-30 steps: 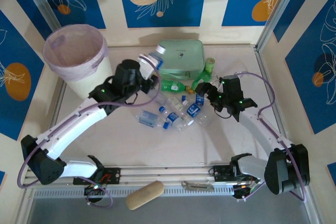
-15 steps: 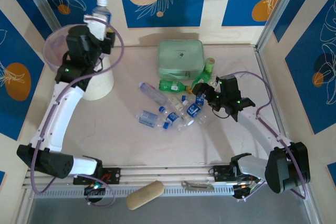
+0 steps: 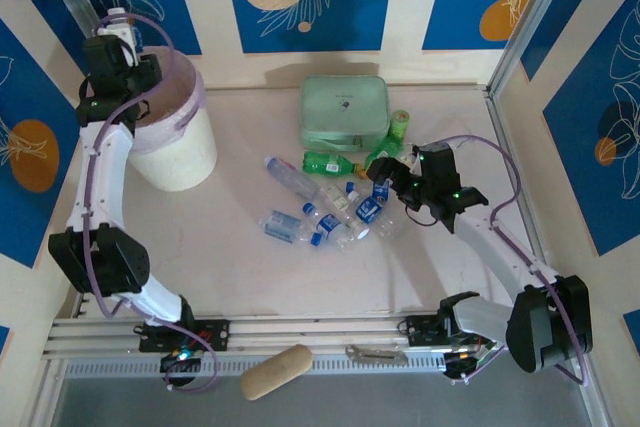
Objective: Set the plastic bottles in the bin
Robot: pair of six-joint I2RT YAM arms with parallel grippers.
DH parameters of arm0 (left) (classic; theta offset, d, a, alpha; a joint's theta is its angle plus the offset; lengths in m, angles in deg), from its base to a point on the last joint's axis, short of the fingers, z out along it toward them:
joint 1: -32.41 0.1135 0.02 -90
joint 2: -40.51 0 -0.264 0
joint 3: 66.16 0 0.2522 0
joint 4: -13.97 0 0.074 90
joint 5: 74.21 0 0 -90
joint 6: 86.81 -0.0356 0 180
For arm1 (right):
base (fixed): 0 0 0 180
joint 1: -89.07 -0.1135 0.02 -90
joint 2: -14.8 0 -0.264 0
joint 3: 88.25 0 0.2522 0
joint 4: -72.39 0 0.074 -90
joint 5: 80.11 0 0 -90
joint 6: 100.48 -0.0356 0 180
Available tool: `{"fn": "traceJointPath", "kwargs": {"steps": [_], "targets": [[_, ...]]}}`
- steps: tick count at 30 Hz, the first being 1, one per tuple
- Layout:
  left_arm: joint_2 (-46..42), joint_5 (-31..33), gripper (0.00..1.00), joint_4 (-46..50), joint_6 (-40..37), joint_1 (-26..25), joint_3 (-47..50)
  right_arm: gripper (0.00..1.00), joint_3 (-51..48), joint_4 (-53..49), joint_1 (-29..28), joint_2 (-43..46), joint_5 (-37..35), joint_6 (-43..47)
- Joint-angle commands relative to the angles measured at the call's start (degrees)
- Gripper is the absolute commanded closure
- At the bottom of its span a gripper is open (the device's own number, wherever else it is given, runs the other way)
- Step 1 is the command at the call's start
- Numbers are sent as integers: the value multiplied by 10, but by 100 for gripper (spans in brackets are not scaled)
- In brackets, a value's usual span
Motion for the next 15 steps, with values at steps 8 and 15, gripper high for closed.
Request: {"fn": "traceJointPath", "kwargs": {"steps": [8, 15], "targets": [[38, -39, 54, 32, 49, 43, -3, 1, 16, -7, -2, 9, -2, 9], [50, -46, 47, 43, 54, 46, -7, 1, 15, -9, -2, 10, -4, 9]]}}
